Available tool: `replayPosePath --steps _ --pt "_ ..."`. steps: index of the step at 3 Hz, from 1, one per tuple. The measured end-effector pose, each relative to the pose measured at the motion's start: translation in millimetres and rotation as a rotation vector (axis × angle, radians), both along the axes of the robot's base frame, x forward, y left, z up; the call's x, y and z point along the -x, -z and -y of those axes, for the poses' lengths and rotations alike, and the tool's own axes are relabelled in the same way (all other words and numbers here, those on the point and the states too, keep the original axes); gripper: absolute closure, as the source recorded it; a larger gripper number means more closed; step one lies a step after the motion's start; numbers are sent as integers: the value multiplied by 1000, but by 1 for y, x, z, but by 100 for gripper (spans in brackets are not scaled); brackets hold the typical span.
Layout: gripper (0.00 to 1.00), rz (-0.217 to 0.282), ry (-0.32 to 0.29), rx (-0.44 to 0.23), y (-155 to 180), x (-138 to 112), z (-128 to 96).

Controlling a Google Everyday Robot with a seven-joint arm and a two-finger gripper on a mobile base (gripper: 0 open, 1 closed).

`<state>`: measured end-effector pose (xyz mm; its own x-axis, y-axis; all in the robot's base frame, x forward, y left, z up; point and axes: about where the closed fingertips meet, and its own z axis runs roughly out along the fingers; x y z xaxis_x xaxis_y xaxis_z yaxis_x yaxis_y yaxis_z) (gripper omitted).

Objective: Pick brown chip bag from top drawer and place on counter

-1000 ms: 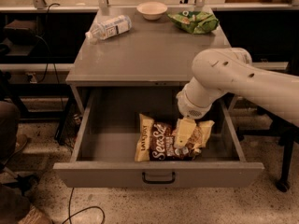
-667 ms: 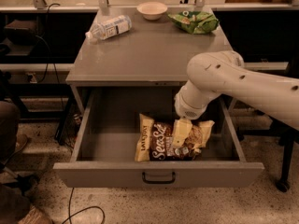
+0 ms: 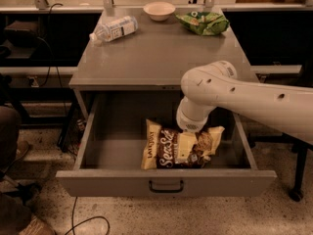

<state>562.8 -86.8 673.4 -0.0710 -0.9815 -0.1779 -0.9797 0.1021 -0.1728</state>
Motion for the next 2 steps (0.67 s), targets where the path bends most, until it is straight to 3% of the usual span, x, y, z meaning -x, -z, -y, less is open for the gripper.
replayPosePath --steps 2 --pt "0 -67 -12 9 27 6 7"
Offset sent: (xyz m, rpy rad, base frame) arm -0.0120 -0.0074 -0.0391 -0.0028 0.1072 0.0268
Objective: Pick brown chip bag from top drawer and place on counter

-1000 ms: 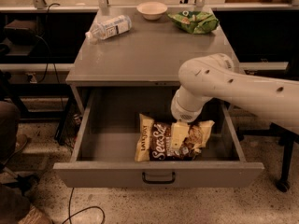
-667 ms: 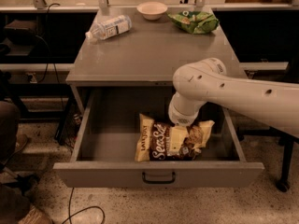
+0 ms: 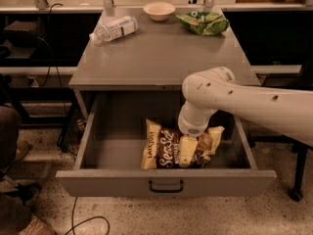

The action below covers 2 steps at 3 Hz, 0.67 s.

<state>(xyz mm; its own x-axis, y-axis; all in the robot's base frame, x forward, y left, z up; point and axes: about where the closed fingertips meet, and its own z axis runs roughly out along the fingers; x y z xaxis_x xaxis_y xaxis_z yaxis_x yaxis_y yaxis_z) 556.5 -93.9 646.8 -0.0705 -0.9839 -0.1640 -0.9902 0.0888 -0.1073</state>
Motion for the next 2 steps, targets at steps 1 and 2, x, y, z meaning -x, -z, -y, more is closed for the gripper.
replayPosePath --steps 1,2 --pt "0 -22 -11 -10 8 5 -4" --pt "0 -35 -5 -30 14 9 -7"
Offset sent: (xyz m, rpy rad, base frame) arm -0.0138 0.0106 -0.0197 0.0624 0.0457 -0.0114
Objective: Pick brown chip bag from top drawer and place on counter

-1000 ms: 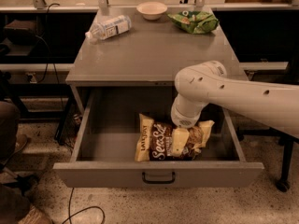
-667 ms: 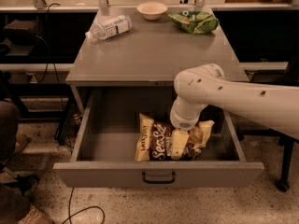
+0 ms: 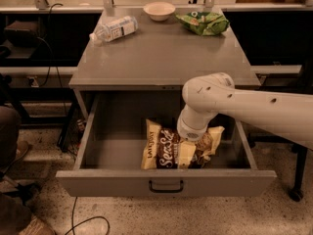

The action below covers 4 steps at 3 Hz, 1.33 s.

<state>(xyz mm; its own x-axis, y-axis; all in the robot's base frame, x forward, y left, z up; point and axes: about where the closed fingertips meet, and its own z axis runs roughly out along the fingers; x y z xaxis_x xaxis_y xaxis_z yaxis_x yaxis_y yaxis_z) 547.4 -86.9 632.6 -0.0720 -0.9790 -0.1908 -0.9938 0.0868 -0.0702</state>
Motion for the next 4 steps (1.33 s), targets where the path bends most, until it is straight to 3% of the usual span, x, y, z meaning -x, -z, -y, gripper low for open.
replayPosePath --steps 2,3,4 --pt "42 -31 1 -44 14 10 -12" --pt "65 -35 13 -124 10 8 -14" --pt "88 46 22 -252 -40 -3 -4"
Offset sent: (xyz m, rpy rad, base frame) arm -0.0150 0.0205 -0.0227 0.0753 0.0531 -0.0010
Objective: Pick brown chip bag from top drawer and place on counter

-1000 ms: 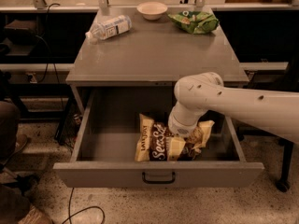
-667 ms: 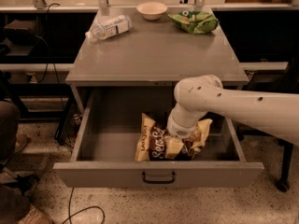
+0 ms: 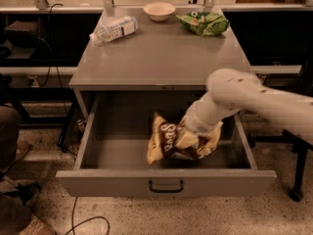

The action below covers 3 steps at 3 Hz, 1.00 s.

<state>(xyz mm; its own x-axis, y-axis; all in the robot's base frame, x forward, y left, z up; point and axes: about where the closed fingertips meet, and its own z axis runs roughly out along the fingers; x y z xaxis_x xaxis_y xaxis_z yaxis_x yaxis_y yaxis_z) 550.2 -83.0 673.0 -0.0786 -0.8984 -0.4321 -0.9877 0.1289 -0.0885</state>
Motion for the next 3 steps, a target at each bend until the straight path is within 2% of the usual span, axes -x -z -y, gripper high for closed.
replayPosePath --steps 1,2,3 --pt "100 146 -16 -143 -90 -4 33" --pt "100 229 -27 -204 -143 -2 55" --pt "100 229 -27 -204 -143 -2 55"
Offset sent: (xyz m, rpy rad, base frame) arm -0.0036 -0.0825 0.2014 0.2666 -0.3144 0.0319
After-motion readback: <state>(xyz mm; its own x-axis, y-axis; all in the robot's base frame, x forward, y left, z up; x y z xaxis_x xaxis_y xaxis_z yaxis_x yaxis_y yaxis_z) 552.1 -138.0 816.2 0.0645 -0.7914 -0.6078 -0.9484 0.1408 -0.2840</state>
